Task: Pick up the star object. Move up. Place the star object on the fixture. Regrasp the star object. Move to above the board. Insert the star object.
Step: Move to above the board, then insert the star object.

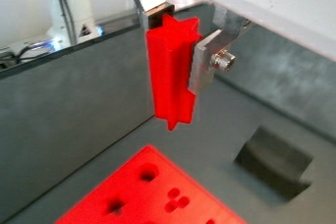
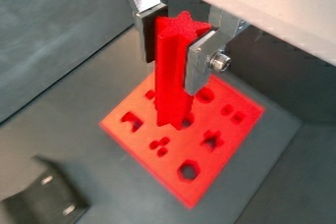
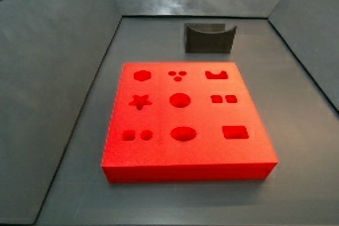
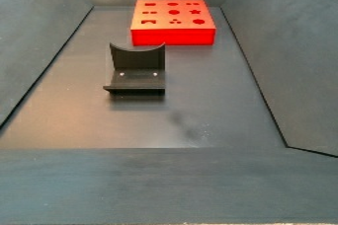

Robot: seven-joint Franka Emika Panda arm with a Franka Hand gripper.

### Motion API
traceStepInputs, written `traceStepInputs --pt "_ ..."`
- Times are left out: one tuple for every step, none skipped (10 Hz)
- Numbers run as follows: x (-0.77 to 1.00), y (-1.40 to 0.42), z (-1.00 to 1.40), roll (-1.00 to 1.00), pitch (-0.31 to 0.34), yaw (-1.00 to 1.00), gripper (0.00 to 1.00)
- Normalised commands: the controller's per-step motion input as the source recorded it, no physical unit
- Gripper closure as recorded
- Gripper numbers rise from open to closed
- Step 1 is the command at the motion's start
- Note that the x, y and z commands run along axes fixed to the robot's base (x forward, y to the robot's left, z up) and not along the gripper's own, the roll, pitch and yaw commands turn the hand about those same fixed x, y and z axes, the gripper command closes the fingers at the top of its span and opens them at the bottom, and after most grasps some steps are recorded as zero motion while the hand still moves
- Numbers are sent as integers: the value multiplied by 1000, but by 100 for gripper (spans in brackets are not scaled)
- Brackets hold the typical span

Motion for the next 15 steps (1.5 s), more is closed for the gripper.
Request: traceStepInputs --pt "-108 -104 32 -505 -59 -43 100" --pt "-67 -37 24 -278 -40 -19 100" --pt "0 0 -57 3 0 0 100" --pt "0 -77 -311 61 -4 0 100" --pt "-114 -177 -591 0 -109 -106 100" --pt "-94 -260 -691 36 -109 -154 100" --pt "-114 -309 -706 34 -124 -297 100" --pt "-17 -289 -686 41 -99 -417 100" --pt "0 -211 -694 0 -106 -486 100" --pt "0 -134 -751 -47 -91 -603 100" --pt "23 -160 -826 -43 -54 -631 100" --pt "0 -180 -897 -24 -50 -643 100" --pt "37 -197 -926 -4 -39 -654 100" --pt "29 -194 -931 0 -26 -669 100" --pt "-77 -49 -814 0 0 -634 100"
